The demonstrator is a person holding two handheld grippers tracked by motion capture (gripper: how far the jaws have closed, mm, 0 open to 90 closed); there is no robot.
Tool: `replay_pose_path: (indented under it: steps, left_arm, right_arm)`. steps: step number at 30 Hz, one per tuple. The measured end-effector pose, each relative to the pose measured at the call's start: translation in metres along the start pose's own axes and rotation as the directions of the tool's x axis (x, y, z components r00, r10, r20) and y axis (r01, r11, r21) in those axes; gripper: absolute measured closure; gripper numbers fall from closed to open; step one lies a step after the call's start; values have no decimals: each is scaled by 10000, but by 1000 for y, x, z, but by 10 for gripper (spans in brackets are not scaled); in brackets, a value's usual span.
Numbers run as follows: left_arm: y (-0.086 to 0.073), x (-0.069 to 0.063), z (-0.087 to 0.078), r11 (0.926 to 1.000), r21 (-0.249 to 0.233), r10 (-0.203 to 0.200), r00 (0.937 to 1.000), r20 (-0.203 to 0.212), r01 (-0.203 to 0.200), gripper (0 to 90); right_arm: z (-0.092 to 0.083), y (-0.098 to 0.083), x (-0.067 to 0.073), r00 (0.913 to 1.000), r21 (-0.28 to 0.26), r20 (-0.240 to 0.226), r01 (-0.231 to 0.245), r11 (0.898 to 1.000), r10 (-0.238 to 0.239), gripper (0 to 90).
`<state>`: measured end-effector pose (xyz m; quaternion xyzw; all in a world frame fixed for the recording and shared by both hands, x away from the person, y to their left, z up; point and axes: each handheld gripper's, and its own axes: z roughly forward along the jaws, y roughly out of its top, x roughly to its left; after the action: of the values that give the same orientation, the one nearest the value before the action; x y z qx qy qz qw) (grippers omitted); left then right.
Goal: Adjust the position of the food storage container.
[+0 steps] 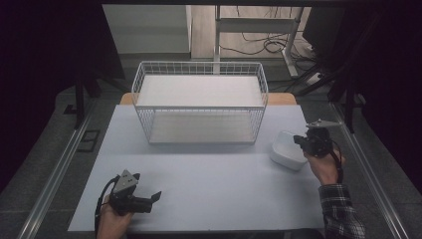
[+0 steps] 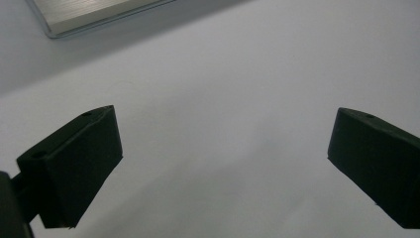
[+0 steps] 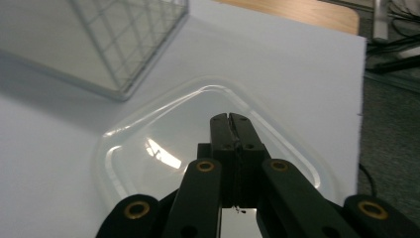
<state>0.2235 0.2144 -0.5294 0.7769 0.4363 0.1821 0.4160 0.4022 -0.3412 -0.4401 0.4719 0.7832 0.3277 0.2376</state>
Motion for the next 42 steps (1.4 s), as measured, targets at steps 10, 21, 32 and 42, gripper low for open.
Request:
replay_pose_path:
  steps: [10, 21, 32, 42]
  left_arm:
    - [0, 0, 1, 10000, 69, 67, 10000, -52, -66, 0]
    - [0, 0, 2, 9999, 102, 67, 10000, -58, -67, 0]
    - [1, -2, 2, 9996, 186, 197, 9998, -69, -195, 0]
    - [1, -3, 3, 9994, 203, 269, 9996, -19, -268, 0]
  right_arm:
    - [24, 9, -32, 9963, 291, 817, -273, 9992, 248, 892]
    - [42, -3, -49, 9972, 1040, 591, -508, 9933, 448, 893]
    - [31, -19, -8, 9962, 1132, -866, 147, 9935, -49, 893]
    - [41, -12, 24, 9854, 1249, -1617, 737, 9894, -530, 891]
